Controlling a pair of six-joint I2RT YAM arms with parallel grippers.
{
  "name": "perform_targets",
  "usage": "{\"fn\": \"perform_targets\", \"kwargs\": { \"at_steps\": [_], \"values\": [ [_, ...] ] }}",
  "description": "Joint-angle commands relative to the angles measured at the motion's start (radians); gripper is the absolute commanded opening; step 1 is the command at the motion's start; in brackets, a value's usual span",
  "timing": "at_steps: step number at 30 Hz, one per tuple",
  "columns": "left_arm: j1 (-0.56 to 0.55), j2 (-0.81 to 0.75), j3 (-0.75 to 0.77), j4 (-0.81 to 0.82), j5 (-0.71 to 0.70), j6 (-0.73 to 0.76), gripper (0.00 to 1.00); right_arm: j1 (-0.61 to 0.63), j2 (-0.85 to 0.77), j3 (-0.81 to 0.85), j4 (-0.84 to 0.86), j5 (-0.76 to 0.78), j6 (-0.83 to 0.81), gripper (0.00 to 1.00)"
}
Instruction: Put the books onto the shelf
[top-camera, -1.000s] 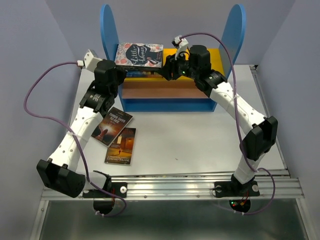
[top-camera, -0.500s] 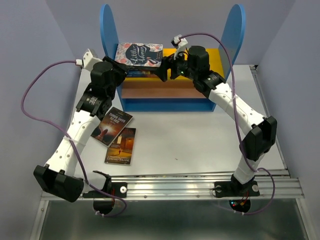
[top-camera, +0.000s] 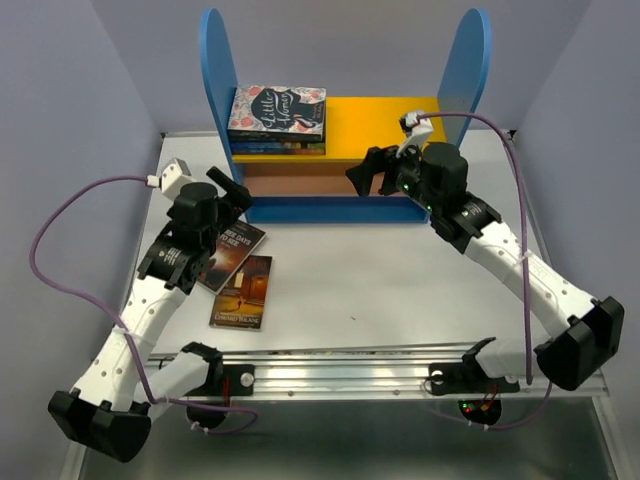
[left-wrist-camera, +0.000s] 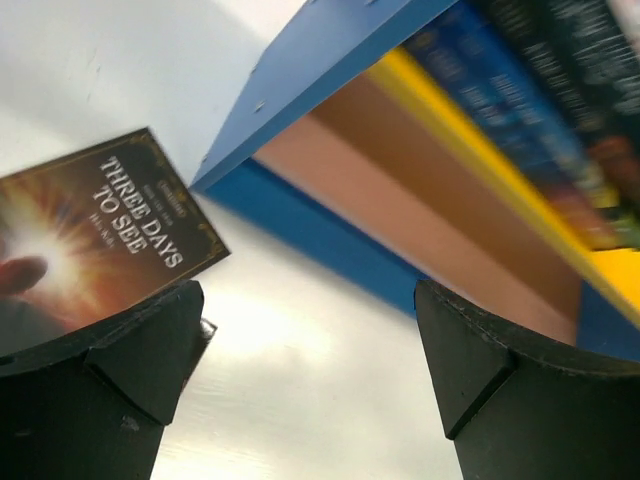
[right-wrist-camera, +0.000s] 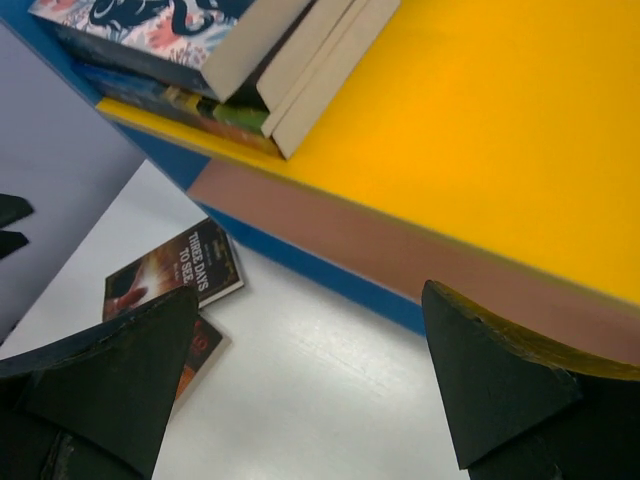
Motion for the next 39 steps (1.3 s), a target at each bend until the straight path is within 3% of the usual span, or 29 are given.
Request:
{"fn": "perform_targets", "kwargs": {
  "at_steps": [1,9,13,17,22,28,32,39],
  "values": [
    [0.006,-0.022,-0.148,-0.042,-0.054,-0.066,0.99,0.004,-0.120,-0.175,0.098,0.011,0.135,1.00],
    [0.070,0.113,-0.276,0.030,-0.095,-0.110,0.99,0.071,-0.119,-0.447,0.289,-0.170,0.244,1.00],
    [0.169,0.162,-0.313,0.139,-0.039,-0.120,0.99,0.145,-0.001,-0.505,0.418,-0.118,0.285,1.00],
    [0.251,0.208,-0.333,0.234,-0.044,-0.125,0.99,0.177,0.162,-0.530,0.709,-0.149,0.381,1.00],
    [0.338,0.277,-0.350,0.260,-0.014,-0.143,0.99,0.226,0.380,-0.409,0.852,-0.144,0.424,1.00],
    [0.387,0.348,-0.347,0.257,0.014,-0.151,0.99,0.250,0.590,-0.261,0.894,-0.132,0.474,1.00],
    [0.404,0.392,-0.328,0.239,0.034,-0.125,0.99,0.270,0.693,-0.137,0.854,-0.106,0.479,1.00],
    [0.418,0.437,-0.354,0.250,0.112,-0.123,0.99,0.271,0.774,-0.074,0.819,-0.109,0.554,1.00]
  ]
}}
